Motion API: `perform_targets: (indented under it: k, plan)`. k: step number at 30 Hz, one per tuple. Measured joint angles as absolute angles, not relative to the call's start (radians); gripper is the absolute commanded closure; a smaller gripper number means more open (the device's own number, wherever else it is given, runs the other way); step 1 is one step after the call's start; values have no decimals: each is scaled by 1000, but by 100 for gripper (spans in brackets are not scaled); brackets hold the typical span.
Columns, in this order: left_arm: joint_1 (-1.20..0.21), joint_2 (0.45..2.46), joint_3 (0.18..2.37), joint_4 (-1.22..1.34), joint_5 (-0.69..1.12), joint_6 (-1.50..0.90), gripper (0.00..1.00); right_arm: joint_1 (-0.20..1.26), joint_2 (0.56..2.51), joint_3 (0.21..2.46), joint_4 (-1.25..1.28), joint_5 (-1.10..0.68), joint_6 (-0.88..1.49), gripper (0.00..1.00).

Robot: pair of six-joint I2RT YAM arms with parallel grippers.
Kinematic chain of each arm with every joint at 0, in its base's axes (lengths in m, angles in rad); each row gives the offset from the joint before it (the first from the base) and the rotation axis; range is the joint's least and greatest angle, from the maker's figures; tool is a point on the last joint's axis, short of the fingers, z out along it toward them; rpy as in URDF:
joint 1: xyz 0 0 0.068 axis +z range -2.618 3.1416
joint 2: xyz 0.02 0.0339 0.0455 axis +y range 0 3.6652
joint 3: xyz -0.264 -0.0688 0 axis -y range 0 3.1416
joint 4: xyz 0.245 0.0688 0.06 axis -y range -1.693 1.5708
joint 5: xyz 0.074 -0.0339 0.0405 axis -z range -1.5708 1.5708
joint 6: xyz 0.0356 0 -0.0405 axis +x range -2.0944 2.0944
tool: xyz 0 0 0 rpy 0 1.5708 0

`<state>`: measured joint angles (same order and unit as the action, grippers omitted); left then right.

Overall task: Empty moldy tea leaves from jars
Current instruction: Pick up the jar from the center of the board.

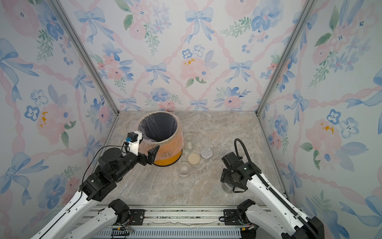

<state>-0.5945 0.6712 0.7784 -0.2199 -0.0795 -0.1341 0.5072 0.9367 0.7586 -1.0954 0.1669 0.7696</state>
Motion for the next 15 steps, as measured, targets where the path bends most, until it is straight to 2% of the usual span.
perform_targets:
  k: [10, 15]
  plan:
    - [-596, 679, 847, -154, 133, -70, 2, 507, 957, 900, -1047, -31, 623, 25]
    - [-596, 677, 855, -22, 279, 8, 2, 507, 1007, 1026, -1024, -131, 544, 28]
